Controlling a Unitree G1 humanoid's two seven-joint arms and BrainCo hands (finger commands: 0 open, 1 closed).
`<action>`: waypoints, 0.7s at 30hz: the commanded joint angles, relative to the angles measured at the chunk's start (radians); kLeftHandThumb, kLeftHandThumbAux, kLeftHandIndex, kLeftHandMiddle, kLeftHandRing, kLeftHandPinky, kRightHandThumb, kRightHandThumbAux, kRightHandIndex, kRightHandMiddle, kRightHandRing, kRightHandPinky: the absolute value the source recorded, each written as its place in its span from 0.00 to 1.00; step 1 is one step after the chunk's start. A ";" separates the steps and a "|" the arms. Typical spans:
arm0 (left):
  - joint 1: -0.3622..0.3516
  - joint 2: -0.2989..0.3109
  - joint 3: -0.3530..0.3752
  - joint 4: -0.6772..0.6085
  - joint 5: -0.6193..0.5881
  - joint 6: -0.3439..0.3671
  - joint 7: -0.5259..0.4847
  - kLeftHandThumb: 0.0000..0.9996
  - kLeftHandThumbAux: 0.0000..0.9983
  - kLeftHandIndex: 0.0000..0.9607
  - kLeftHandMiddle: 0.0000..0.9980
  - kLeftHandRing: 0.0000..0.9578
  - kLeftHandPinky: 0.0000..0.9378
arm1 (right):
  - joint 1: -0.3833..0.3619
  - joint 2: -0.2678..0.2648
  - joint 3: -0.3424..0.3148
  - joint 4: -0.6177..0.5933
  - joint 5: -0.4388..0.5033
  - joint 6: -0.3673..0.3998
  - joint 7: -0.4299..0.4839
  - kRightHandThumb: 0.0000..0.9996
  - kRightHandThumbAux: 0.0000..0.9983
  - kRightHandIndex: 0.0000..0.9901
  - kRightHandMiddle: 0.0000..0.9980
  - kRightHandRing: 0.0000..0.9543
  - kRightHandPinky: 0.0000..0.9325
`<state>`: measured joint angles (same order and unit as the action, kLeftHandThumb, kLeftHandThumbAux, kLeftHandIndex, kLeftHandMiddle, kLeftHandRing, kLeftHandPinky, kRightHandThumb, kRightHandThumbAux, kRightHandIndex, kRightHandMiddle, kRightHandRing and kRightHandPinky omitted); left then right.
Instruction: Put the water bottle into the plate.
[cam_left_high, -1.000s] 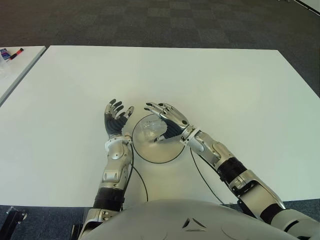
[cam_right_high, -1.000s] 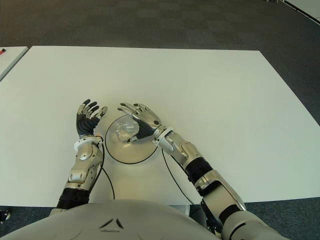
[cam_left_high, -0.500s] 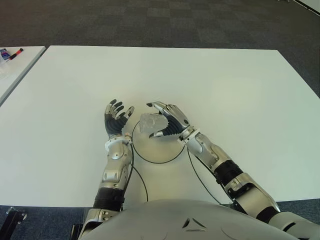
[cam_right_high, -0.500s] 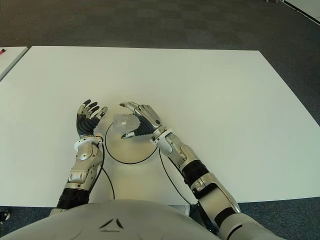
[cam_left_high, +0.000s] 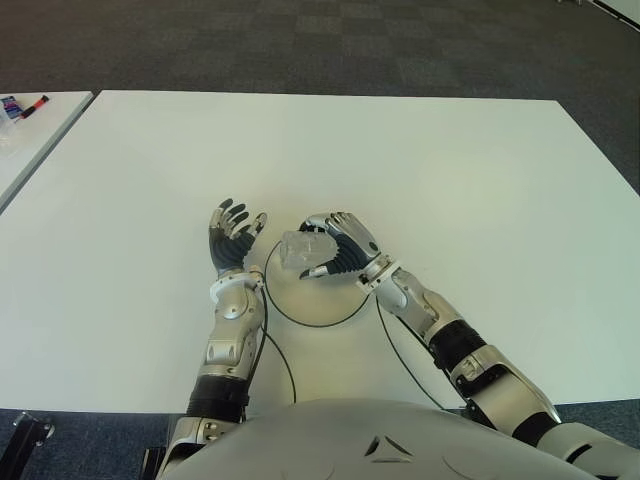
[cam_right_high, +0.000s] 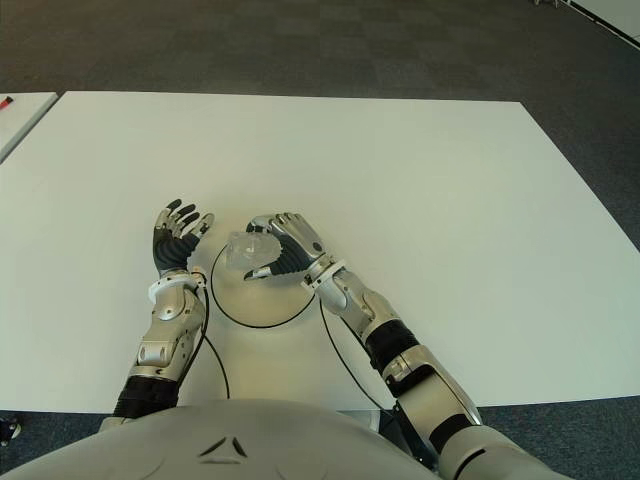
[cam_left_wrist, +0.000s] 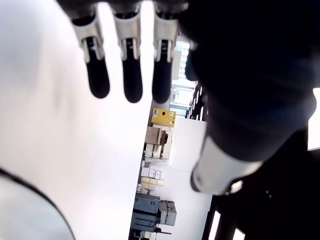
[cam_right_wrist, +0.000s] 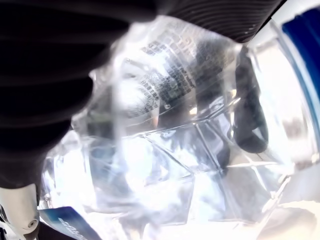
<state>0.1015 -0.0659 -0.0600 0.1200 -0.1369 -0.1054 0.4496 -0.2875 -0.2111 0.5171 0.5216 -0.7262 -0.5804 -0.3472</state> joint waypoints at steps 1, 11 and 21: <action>0.003 -0.119 -0.009 0.006 0.001 0.002 0.011 0.11 0.88 0.18 0.27 0.29 0.31 | -0.025 0.002 -0.012 0.010 0.019 -0.022 0.004 0.95 0.66 0.37 0.51 0.58 0.74; 0.003 -0.119 -0.009 0.009 0.007 -0.001 0.016 0.11 0.88 0.19 0.28 0.30 0.33 | -0.032 0.002 -0.015 0.022 0.031 -0.037 0.019 0.95 0.66 0.38 0.51 0.58 0.72; 0.003 -0.119 -0.010 0.008 0.008 0.000 0.017 0.10 0.88 0.19 0.28 0.30 0.32 | -0.035 0.002 -0.019 0.027 0.034 -0.036 0.031 0.95 0.66 0.38 0.50 0.58 0.72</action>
<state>0.1015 -0.0659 -0.0601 0.1201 -0.1364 -0.1054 0.4496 -0.3011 -0.2118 0.5057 0.5428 -0.7062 -0.6057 -0.3219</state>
